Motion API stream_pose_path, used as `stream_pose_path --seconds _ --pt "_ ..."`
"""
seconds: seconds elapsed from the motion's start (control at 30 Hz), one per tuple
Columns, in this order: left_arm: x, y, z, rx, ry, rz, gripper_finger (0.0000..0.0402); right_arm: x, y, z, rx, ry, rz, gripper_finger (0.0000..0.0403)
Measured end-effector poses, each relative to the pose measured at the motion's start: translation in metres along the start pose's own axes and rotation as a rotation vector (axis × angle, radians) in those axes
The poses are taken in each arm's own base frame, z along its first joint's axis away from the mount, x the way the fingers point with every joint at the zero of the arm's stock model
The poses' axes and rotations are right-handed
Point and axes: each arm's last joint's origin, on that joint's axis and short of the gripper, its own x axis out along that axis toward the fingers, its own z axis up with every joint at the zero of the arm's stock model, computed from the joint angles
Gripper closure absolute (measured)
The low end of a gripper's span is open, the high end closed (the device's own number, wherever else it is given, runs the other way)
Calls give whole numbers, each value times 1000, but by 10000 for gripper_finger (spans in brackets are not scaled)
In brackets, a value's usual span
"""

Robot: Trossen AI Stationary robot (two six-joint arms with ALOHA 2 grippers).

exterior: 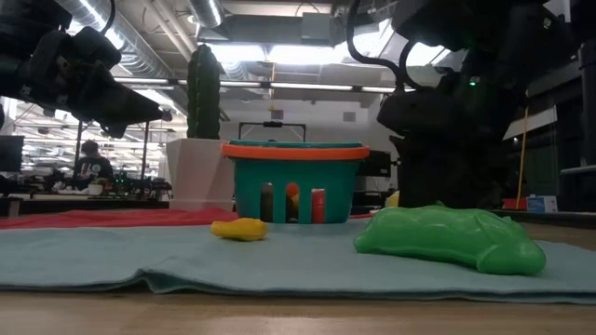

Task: Pick and placing Produce into tupperware
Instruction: Put the pineapple into the basket

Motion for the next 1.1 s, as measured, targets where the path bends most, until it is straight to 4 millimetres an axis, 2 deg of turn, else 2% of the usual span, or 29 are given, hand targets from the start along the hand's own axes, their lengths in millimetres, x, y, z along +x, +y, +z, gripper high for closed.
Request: stream_pose_path --seconds 0.27,0.4,0.5,0.73,1.1 --pt "0 0 0 68 -1 0 305 0 0 0 8 8 2 79" --pt "0 0 0 77 0 0 305 0 -1 0 48 10 -3 92" --pt "0 0 0 77 0 0 305 0 -1 -1 56 13 -11 120" --pt "0 0 0 77 0 0 305 1 -3 -2 58 42 -16 215" --pt "0 0 0 77 -1 0 305 -1 -3 -1 60 47 -10 216"
